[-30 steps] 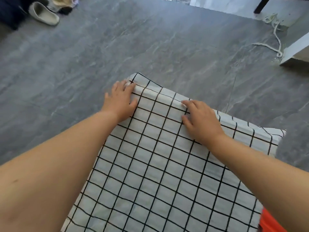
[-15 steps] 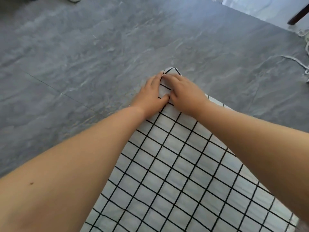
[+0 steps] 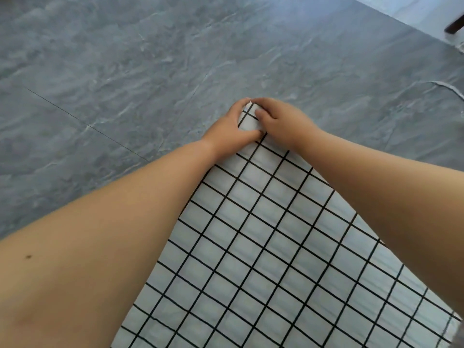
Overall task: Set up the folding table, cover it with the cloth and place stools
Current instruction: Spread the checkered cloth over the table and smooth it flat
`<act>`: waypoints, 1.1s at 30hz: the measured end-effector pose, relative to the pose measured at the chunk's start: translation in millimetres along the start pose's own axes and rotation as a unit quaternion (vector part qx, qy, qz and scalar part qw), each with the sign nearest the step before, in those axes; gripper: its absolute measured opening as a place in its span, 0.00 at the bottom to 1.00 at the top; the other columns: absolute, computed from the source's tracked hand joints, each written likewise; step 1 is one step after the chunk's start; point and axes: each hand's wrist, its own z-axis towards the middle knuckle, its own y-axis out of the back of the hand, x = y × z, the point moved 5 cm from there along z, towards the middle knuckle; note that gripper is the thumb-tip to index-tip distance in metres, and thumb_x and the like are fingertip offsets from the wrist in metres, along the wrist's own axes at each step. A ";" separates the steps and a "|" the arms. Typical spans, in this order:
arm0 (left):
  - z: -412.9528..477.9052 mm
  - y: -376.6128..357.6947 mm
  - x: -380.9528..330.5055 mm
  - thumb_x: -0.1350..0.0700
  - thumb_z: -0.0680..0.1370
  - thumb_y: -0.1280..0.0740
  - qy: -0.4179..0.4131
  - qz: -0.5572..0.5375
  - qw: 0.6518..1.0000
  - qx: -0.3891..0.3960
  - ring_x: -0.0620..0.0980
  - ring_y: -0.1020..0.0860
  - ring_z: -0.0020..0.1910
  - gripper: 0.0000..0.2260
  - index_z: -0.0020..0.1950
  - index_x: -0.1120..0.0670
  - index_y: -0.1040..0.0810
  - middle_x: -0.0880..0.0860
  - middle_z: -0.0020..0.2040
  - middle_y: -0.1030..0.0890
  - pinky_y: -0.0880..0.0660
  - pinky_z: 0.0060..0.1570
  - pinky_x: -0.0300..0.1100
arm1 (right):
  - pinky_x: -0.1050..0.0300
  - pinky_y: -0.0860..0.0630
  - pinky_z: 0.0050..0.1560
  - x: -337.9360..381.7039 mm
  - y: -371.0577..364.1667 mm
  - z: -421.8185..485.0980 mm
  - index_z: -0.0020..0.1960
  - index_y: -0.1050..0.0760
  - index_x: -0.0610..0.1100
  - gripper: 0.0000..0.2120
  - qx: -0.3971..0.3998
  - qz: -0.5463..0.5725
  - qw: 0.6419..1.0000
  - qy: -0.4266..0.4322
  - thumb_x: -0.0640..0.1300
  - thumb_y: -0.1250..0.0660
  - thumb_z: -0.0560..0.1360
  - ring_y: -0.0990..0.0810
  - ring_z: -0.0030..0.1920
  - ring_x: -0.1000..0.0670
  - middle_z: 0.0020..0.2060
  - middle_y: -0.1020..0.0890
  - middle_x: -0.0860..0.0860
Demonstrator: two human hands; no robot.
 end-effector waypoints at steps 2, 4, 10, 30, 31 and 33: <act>0.0 -0.1 4.7 0.48 0.69 0.29 0.003 -0.031 0.999 0.022 0.46 0.23 0.57 0.32 0.70 0.45 0.37 0.45 0.58 0.23 0.28 0.60 0.42 | 0.53 0.32 0.56 -2.4 -1.1 -0.6 0.68 0.32 0.47 0.18 0.002 -0.024 1.000 -0.006 0.48 0.48 0.81 0.26 0.62 0.44 0.61 0.22 0.46; -0.6 -1.4 10.5 0.43 0.67 0.30 0.004 -0.039 0.999 0.032 0.44 0.23 0.55 0.32 0.69 0.43 0.36 0.45 0.58 0.22 0.26 0.60 0.45 | 0.53 0.32 0.52 -4.1 -1.7 -2.2 0.67 0.31 0.48 0.17 -0.013 -0.038 0.999 -0.009 0.49 0.49 0.81 0.25 0.59 0.44 0.58 0.21 0.46; 0.2 -3.0 20.0 0.43 0.69 0.28 -0.007 -0.064 0.998 0.013 0.41 0.23 0.57 0.31 0.70 0.45 0.34 0.43 0.60 0.23 0.27 0.62 0.45 | 0.54 0.34 0.46 -4.1 -5.5 -2.1 0.64 0.30 0.47 0.18 -0.056 -0.067 0.996 -0.010 0.51 0.51 0.81 0.24 0.56 0.43 0.55 0.20 0.46; -143.0 -133.5 -19.5 0.38 0.78 0.55 -0.245 0.483 0.840 0.046 0.53 0.62 0.76 0.31 0.77 0.49 0.58 0.52 0.78 0.59 0.60 0.72 0.59 | 0.45 0.44 0.71 -127.8 34.8 -270.6 0.69 0.35 0.45 0.22 -0.292 -0.077 0.936 -0.181 0.50 0.43 0.76 0.39 0.71 0.43 0.70 0.35 0.43; -144.9 -147.5 -23.4 0.37 0.77 0.58 -0.236 0.492 0.836 0.056 0.53 0.66 0.75 0.31 0.76 0.48 0.63 0.52 0.77 0.63 0.63 0.71 0.59 | 0.43 0.46 0.72 -139.8 35.4 -283.5 0.70 0.36 0.46 0.24 -0.293 -0.081 0.928 -0.214 0.51 0.44 0.76 0.41 0.72 0.43 0.72 0.37 0.43; -147.1 -171.6 -26.9 0.36 0.76 0.63 -0.220 0.509 0.829 0.071 0.52 0.71 0.73 0.31 0.74 0.48 0.69 0.50 0.75 0.69 0.67 0.70 0.58 | 0.42 0.52 0.74 -160.9 32.3 -301.5 0.73 0.41 0.47 0.27 -0.276 -0.072 0.921 -0.267 0.55 0.48 0.76 0.48 0.75 0.43 0.74 0.43 0.44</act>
